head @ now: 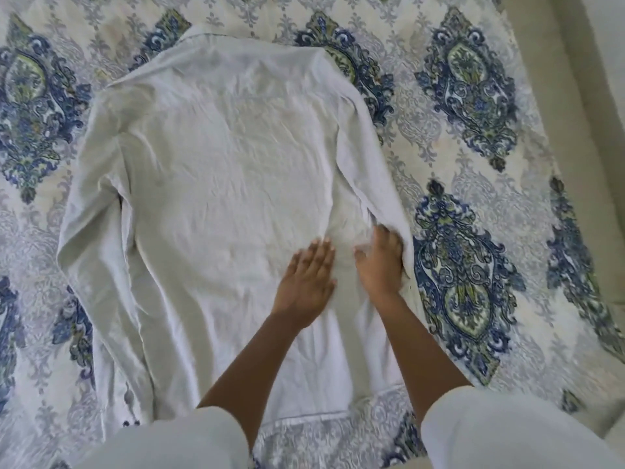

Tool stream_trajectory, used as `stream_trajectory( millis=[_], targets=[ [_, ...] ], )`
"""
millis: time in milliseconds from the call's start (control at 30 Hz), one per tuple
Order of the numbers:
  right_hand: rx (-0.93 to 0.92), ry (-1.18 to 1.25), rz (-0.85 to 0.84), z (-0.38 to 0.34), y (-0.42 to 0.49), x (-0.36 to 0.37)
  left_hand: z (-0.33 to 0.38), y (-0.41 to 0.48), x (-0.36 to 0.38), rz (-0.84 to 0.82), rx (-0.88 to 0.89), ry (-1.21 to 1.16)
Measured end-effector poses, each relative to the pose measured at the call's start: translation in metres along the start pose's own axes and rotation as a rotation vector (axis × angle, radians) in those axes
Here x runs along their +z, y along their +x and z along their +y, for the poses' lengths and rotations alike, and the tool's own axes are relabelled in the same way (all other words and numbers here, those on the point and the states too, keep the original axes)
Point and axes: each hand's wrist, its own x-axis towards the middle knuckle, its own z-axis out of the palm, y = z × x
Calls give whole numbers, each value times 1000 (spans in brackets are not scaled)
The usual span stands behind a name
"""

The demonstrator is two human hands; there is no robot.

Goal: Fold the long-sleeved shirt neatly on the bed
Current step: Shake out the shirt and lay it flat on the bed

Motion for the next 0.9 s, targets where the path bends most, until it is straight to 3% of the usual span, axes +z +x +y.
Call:
stream_trajectory(
  millis=[133, 267, 367, 500, 600, 700, 800, 900],
  targets=[
    [235, 68, -212, 13, 9, -19, 17, -1, 16, -111, 4, 68],
    [116, -66, -80, 15, 5, -27, 26, -14, 21, -85, -63, 156],
    [-45, -47, -109, 15, 5, -35, 34, -17, 20, -90, -88, 193],
    [98, 33, 122, 32, 41, -73, 41, 3, 6, -108, -34, 156],
    [-2, 57, 193, 40, 56, -99, 43, 22, -7, -127, -30, 105],
    [-69, 89, -25, 31, 34, -91, 44, 24, -9, -183, -32, 90],
    [-23, 68, -259, 27, -2, -57, 46, 7, -4, -204, -43, 94],
    [132, -45, -273, 25, -20, -37, 43, -23, 12, -176, -65, 121]
  ],
)
